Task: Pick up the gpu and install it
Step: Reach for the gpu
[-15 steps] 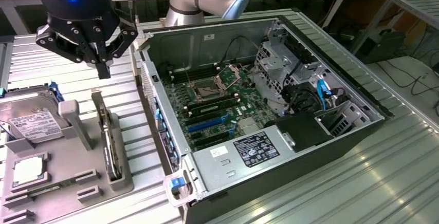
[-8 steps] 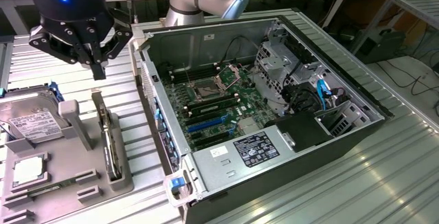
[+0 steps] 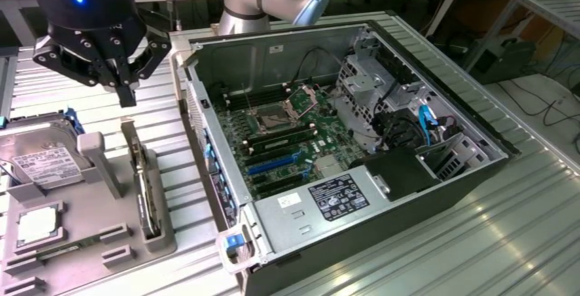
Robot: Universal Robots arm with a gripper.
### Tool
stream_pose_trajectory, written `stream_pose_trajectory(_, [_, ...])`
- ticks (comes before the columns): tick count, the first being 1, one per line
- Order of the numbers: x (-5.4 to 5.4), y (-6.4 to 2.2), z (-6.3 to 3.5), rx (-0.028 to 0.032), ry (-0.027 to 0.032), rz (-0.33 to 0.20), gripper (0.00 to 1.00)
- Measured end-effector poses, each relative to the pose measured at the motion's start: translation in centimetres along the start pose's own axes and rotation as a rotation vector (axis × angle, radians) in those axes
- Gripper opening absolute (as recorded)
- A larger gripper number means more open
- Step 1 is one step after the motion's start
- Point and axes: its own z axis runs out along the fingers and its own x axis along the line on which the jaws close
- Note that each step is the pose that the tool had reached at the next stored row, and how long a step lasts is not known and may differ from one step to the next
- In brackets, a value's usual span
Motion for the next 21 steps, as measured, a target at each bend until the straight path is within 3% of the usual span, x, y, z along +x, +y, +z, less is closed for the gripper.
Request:
stream_pose_trajectory(6, [0.1, -0.17, 0.01, -0.003, 0.0025, -0.06, 0.11])
stream_pose_trajectory(8, [0.2, -0.68, -0.01, -0.0052, 0.0029, -0.069, 0.11])
stream_pose_trajectory(16, [0.9, -2.39, -0.03, -0.0068, 0.0036, -0.084, 0.11])
stream_pose_trajectory(21, [1.0, -2.5, -0.01, -0.007, 0.0035, -0.087, 0.11])
